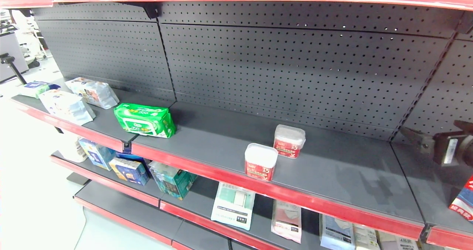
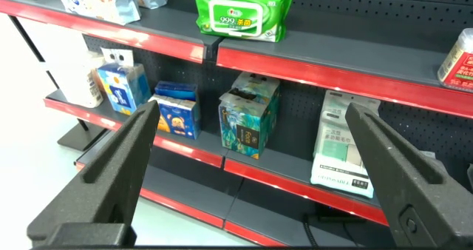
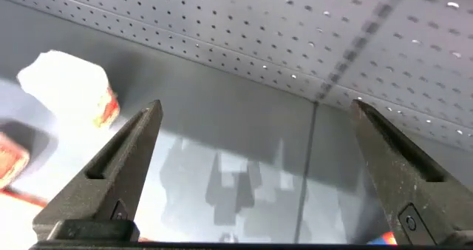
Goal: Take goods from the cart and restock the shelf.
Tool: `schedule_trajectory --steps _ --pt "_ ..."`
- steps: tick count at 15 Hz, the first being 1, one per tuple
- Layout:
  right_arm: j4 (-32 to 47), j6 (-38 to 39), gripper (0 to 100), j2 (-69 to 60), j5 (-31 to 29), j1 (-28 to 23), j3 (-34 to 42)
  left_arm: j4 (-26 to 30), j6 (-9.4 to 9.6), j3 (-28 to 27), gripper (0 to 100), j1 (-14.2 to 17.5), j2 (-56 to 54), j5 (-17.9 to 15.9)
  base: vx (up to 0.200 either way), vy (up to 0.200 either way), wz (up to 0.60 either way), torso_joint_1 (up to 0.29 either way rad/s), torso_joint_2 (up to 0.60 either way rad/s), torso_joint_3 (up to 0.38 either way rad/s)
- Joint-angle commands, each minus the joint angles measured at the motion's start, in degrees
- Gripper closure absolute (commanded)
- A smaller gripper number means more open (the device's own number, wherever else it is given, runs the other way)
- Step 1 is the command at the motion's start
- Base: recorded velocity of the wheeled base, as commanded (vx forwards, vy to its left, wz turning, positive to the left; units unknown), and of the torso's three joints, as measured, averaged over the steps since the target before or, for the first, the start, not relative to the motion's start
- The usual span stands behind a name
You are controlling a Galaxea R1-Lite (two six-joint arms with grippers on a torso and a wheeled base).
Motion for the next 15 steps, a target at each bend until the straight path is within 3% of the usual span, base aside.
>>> schedule_trajectory --steps 1,2,3,6,7,9,15 --pt "0.2 -1.6 0 -12.2 5.4 -4.3 7.9 0.0 -0.06 0.0 0 0.0 0.0 0.0 0.0 0.0 0.0 0.0 0.0 0.0" --pt "0.7 -3.2 0 -20.0 14.3 -9.6 14.9 0.0 0.03 0.0 0 0.0 0.0 0.0 0.0 0.0 0.0 0.0 0.0 0.0" --pt "1.2 -3.3 0 -24.7 17.3 -11.6 18.4 0.0 -0.06 0.0 0 0.0 0.0 0.0 0.0 0.0 0.0 0.0 0.0 0.0" --pt "2.4 -2.7 0 -39.3 17.5 -11.1 28.2 0.0 0.03 0.0 0 0.0 0.0 0.0 0.0 0.0 0.0 0.0 0.0 0.0" --pt "10.5 1.5 0 -47.9 17.8 -11.1 28.5 0.0 0.03 0.0 0 0.0 0.0 0.0 0.0 0.0 0.0 0.0 0.0 0.0" --pt "21.5 1.9 0 -61.0 17.4 -10.8 28.9 0.0 0.03 0.0 0 0.0 0.0 0.0 0.0 0.0 0.0 0.0 0.0 0.0" --pt "25.9 6.4 0 -60.7 10.7 -10.7 28.8 0.0 0.03 0.0 0 0.0 0.0 0.0 0.0 0.0 0.0 0.0 0.0 0.0"
